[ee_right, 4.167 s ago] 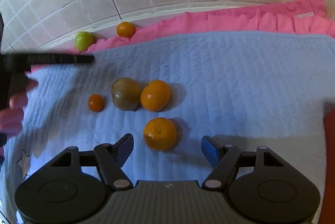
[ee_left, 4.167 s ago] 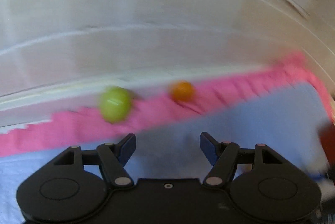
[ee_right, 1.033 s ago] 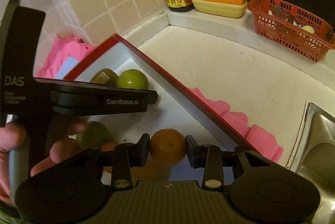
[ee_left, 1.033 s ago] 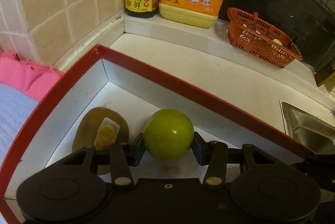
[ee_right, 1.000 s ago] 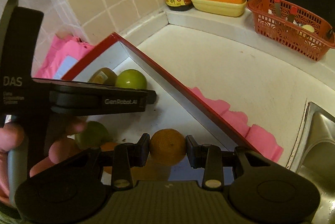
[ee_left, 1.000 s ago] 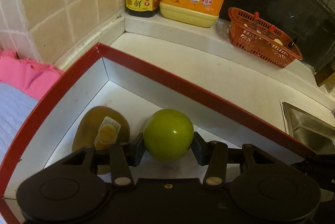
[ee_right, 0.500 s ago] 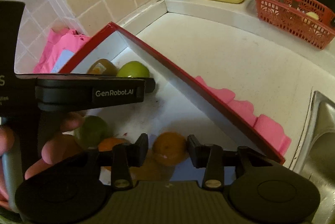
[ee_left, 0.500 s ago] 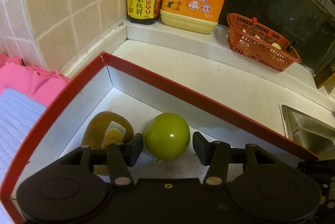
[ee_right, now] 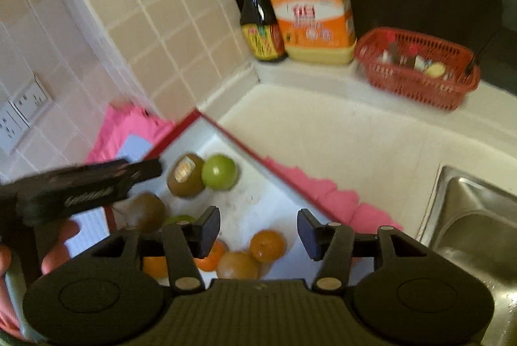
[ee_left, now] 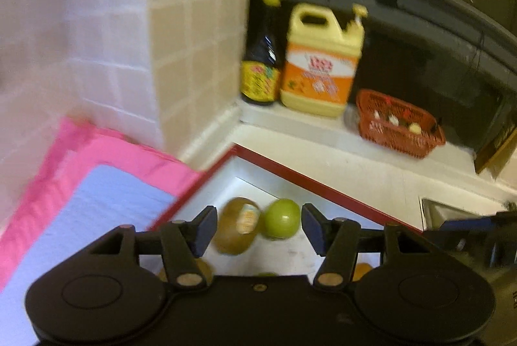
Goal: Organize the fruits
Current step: 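Move both open tools back over the fruit on the mat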
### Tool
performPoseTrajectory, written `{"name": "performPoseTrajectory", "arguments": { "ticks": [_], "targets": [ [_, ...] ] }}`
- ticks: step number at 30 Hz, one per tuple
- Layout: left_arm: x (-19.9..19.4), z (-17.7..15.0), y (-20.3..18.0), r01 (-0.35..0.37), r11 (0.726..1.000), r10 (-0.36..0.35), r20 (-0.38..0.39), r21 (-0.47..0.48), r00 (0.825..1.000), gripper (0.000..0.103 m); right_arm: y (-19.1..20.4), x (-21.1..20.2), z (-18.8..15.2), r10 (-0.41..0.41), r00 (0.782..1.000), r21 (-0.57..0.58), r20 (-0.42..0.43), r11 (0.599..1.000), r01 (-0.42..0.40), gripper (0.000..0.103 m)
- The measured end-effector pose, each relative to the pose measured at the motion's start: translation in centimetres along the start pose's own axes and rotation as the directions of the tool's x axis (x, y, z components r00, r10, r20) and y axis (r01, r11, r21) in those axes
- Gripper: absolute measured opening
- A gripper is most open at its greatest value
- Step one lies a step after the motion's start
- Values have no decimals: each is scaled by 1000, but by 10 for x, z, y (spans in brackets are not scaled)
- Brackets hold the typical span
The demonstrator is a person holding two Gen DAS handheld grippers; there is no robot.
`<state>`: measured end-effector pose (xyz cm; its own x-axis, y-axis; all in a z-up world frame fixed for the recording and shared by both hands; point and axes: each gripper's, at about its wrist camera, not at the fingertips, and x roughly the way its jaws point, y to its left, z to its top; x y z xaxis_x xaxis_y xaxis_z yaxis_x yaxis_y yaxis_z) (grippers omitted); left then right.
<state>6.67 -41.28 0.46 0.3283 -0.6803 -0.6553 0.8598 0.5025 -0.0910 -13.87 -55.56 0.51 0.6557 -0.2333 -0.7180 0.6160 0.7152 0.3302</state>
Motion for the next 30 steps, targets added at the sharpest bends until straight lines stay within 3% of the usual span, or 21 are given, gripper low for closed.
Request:
{"name": "performPoseTrajectory", "arguments": {
  "ticks": [4, 9, 12, 17, 24, 26, 30],
  "targets": [
    [-59, -2, 21, -52, 998, 55, 95, -31, 994, 78, 8, -25, 12, 76, 996, 24, 53, 997, -78, 60],
    [-143, -4, 44, -171, 983, 182, 213, -69, 960, 79, 42, -47, 18, 172, 981, -11, 94, 985, -172, 64],
    [-195, -14, 57, -259, 961, 276, 270, -97, 923, 80, 73, -51, 16, 226, 970, -55, 92, 973, -222, 66],
    [-274, -40, 86, -372, 909, 415, 327, -189, 849, 80, 127, -43, 2, 297, 953, -100, 66, 952, -290, 80],
    [-351, -100, 125, -467, 829, 550, 299, -307, 780, 80, 207, -24, -27, 361, 931, -194, -44, 912, -363, 80],
    [-357, -120, 138, -486, 810, 572, 261, -328, 777, 80, 231, -18, -39, 368, 927, -222, -76, 900, -376, 80],
    [-352, -154, 161, -499, 804, 568, 169, -324, 805, 80, 272, -6, -65, 379, 914, -269, -143, 874, -404, 80]
  ]
}}
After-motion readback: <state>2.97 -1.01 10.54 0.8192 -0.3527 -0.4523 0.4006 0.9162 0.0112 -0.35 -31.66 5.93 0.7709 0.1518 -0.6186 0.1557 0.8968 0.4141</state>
